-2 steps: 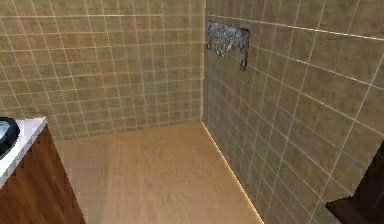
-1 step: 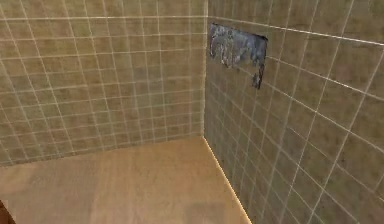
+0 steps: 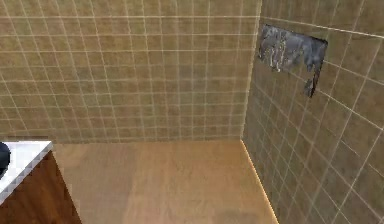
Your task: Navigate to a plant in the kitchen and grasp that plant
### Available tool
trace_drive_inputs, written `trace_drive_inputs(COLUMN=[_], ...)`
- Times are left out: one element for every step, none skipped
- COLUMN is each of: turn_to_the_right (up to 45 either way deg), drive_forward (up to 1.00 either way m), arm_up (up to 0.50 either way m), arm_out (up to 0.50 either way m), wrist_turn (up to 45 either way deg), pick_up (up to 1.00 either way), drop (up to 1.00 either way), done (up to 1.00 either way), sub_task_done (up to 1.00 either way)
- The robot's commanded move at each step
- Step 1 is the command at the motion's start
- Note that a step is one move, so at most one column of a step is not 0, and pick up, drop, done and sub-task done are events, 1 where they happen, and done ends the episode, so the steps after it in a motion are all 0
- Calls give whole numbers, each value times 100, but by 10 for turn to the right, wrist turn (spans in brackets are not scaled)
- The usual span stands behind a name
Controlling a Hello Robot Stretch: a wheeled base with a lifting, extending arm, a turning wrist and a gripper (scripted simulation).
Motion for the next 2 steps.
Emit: trace_drive_inputs(turn_to_the_right=[0, -390], drive_forward=[75, 0], arm_up=[0, 0], arm_out=[0, 0], wrist_turn=[0, 0], pick_up=[0, 0], drop=[0, 0], done=[0, 0], sub_task_done=[0, 0])
